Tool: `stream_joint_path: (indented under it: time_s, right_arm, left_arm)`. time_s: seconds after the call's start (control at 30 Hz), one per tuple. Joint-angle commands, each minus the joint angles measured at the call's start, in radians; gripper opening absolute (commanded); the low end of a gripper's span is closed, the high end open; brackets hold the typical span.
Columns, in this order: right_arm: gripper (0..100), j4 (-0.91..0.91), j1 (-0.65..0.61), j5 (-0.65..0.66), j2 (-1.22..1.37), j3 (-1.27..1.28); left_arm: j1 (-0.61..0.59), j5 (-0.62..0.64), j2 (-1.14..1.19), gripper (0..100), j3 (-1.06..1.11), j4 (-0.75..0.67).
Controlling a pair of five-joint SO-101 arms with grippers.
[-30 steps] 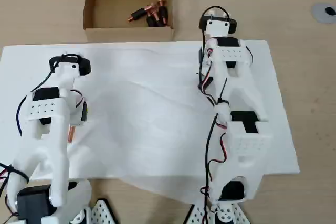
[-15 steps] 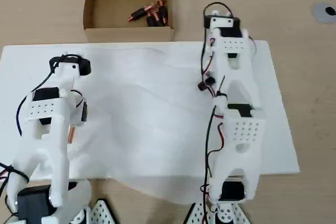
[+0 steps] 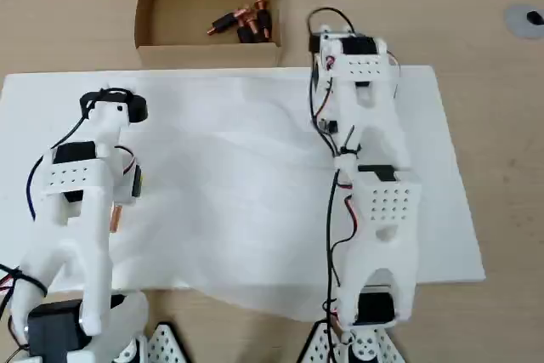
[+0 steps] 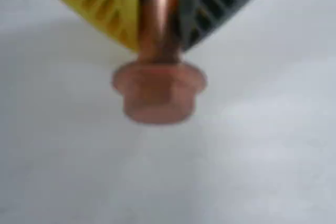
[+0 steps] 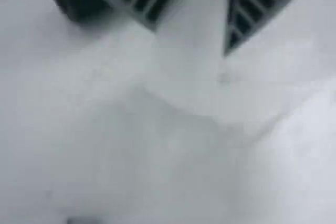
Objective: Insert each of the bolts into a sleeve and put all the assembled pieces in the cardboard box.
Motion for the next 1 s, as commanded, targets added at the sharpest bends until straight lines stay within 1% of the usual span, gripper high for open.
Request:
stream_joint_path:
  time_s: [0.0,0.1,0.17,0.33,0.53,0.67,0.8,0.9,0.97]
  right_arm:
    - [6.6,0.084,-0.007,0.037,-0.012,-0.156]
    - [15.0,0.135,-0.004,0.072,-0.012,-0.248]
    - [17.5,0.137,-0.004,0.092,-0.013,-0.269]
    - [17.8,0.137,0.012,0.098,-0.065,-0.194]
    - [17.9,0.137,0.070,0.003,-0.306,-0.099]
    - [18.0,0.135,0.082,-0.046,-0.484,0.042]
    - [17.8,0.091,0.081,-0.091,-0.578,0.249]
    - [17.8,0.012,0.087,-0.150,-0.624,0.440]
    - [17.8,-0.068,0.081,-0.146,-0.668,0.562]
  left_arm:
    - [-0.008,-0.002,-0.018,1,-0.002,-0.005]
    - [-0.008,-0.002,-0.018,1,-0.002,-0.005]
    - [-0.008,-0.002,-0.018,1,-0.002,-0.005]
    - [-0.009,-0.002,-0.018,1,-0.002,-0.005]
    - [-0.009,-0.011,-0.018,1,-0.002,-0.005]
    - [-0.008,-0.052,-0.018,1,0.009,-0.005]
    - [-0.008,-0.064,-0.018,1,0.011,-0.005]
    - [-0.005,-0.064,-0.018,1,0.009,-0.005]
    - [-0.002,-0.064,-0.018,1,0.009,-0.005]
